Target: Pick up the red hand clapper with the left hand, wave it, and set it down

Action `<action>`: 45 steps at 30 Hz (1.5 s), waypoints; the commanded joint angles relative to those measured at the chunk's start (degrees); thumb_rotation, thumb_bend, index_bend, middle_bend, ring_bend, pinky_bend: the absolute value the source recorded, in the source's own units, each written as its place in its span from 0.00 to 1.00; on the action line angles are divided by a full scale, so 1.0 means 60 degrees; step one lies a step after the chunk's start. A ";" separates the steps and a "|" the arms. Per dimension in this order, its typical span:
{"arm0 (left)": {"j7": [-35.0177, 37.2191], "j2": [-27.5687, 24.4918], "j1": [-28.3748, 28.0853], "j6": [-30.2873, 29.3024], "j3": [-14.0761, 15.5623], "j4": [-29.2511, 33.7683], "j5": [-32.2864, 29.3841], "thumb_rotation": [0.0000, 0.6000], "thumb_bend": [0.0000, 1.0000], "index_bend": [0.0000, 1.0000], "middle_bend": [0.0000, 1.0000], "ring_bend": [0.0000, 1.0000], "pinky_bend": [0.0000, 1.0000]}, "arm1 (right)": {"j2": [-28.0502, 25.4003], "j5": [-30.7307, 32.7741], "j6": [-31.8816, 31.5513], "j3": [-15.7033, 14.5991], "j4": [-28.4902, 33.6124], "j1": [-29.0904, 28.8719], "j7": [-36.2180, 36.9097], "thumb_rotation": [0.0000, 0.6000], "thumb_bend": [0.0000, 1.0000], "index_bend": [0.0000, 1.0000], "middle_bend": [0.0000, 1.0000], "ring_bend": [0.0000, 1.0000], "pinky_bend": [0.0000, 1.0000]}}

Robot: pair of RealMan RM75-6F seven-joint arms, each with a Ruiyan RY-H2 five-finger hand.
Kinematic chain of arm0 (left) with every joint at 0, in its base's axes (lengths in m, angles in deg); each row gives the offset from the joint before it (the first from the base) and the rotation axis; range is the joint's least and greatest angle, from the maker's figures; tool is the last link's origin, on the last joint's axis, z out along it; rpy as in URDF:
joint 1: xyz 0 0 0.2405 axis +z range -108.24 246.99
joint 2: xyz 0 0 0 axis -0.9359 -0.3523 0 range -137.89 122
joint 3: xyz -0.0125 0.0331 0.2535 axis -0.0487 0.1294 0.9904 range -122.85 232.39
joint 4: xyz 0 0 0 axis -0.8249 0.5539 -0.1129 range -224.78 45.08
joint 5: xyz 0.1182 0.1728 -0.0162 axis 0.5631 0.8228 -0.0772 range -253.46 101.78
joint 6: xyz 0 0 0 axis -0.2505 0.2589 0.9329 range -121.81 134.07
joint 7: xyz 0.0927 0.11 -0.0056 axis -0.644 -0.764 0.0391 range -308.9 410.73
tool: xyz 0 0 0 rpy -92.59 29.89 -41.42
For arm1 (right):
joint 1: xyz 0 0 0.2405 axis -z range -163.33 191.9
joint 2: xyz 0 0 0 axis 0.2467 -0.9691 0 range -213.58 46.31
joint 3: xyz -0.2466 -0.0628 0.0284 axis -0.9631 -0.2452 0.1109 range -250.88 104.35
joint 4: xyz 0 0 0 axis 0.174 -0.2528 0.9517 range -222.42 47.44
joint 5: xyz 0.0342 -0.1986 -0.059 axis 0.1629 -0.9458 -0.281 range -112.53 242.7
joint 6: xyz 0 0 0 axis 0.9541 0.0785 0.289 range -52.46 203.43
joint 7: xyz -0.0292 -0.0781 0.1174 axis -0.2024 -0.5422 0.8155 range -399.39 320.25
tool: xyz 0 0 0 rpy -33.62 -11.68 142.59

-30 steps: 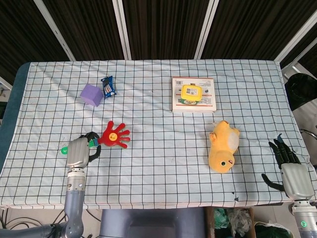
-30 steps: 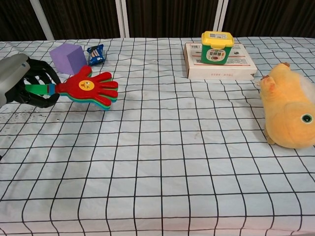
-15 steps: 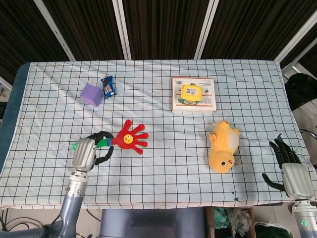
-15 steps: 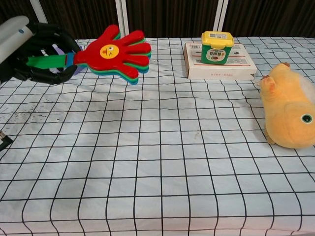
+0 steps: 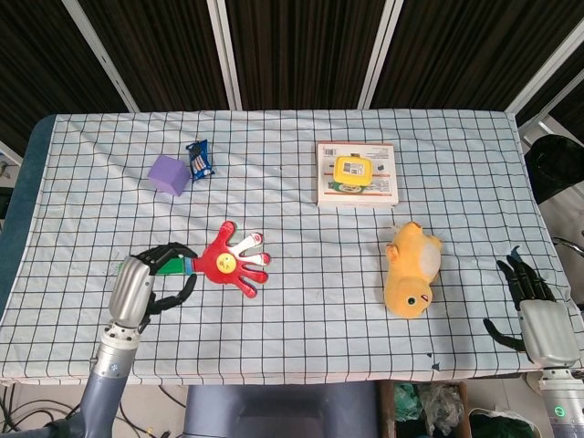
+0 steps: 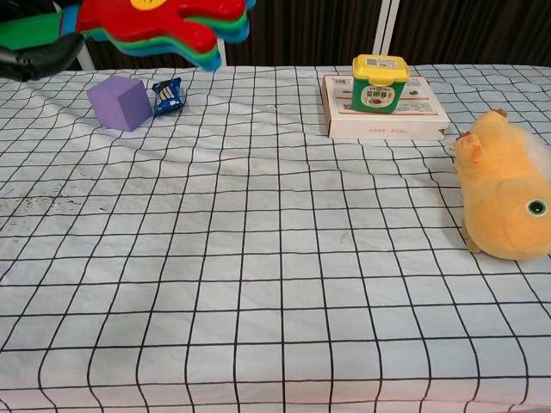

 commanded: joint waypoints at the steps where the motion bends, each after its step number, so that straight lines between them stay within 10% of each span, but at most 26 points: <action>1: -0.3975 -0.0512 0.0267 0.0579 -0.0547 0.0675 -0.2839 1.00 0.54 0.72 0.66 0.50 0.63 | -0.0001 0.0040 0.0021 0.0005 0.0014 0.0002 -0.0014 1.00 0.22 0.00 0.00 0.00 0.15; 6: -0.7589 -0.0726 0.0070 0.0285 -0.0862 0.1685 -0.4994 1.00 0.53 0.72 0.66 0.51 0.64 | -0.0008 0.0057 0.0059 0.0000 0.0044 -0.0005 -0.0032 1.00 0.22 0.00 0.00 0.00 0.15; 11: -0.8250 -0.0604 -0.0082 0.0045 -0.0884 0.1910 -0.5086 1.00 0.54 0.73 0.67 0.51 0.65 | -0.0009 0.0045 0.0041 0.0000 0.0048 0.0001 -0.0029 1.00 0.22 0.00 0.00 0.00 0.15; 25: -0.0658 -0.0698 -0.0268 0.0717 0.0159 0.1938 0.0652 1.00 0.53 0.72 0.67 0.52 0.64 | -0.0023 0.0105 0.0078 0.0013 0.0051 0.0000 -0.0055 1.00 0.22 0.00 0.00 0.00 0.15; 30: 0.0274 -0.0623 -0.0295 0.0160 0.0335 0.1426 0.2141 1.00 0.53 0.72 0.67 0.52 0.64 | -0.0018 0.0103 0.0080 0.0009 0.0049 0.0001 -0.0068 1.00 0.22 0.00 0.00 0.00 0.15; 37: -0.1325 -0.0749 0.0009 0.0326 0.0065 0.1309 0.1185 1.00 0.53 0.72 0.67 0.52 0.64 | -0.0020 0.0117 0.0085 0.0012 0.0056 0.0004 -0.0073 1.00 0.22 0.00 0.00 0.00 0.15; 45: -0.8658 -0.0915 0.0454 0.0225 -0.0663 0.2807 -0.3469 1.00 0.53 0.72 0.67 0.52 0.64 | -0.0034 0.0180 0.0134 0.0017 0.0092 0.0003 -0.0037 1.00 0.22 0.00 0.00 0.00 0.15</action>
